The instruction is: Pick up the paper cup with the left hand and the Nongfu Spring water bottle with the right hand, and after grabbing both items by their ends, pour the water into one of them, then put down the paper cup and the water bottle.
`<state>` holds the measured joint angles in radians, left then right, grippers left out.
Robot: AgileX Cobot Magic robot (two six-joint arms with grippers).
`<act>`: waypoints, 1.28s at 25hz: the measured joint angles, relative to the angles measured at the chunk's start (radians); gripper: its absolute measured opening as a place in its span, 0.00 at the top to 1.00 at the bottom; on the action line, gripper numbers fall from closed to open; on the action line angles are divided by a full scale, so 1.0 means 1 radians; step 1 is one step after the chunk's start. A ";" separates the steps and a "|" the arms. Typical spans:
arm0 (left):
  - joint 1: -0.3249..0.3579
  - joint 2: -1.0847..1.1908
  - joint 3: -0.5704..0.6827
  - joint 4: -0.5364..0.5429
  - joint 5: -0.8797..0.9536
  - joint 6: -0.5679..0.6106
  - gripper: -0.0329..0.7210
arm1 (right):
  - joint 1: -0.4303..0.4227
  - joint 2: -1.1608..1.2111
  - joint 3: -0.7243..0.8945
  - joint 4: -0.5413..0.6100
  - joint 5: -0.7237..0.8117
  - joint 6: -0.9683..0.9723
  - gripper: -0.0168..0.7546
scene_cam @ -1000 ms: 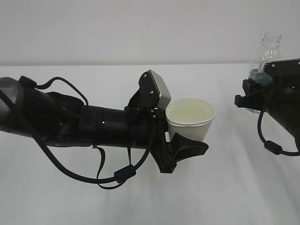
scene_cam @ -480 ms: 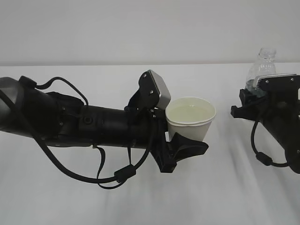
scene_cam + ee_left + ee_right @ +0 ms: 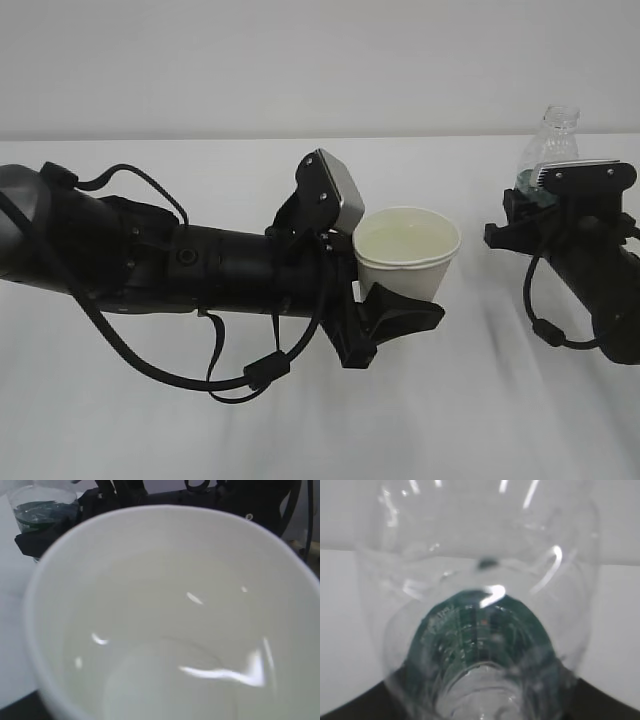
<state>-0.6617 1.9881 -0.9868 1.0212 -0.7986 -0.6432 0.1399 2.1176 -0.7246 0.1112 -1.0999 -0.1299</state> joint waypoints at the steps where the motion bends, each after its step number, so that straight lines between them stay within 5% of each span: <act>1: 0.000 0.000 0.000 0.000 0.000 0.000 0.36 | 0.000 0.007 -0.006 0.000 0.000 0.004 0.51; 27: 0.000 0.000 0.000 -0.021 0.000 0.000 0.36 | -0.001 0.159 -0.068 -0.019 -0.101 0.068 0.51; 32: 0.000 0.000 0.000 -0.021 0.000 0.000 0.36 | -0.002 0.162 -0.068 -0.054 -0.099 0.068 0.39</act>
<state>-0.6617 1.9881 -0.9868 0.9999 -0.7986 -0.6432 0.1375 2.2800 -0.7927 0.0574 -1.1987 -0.0619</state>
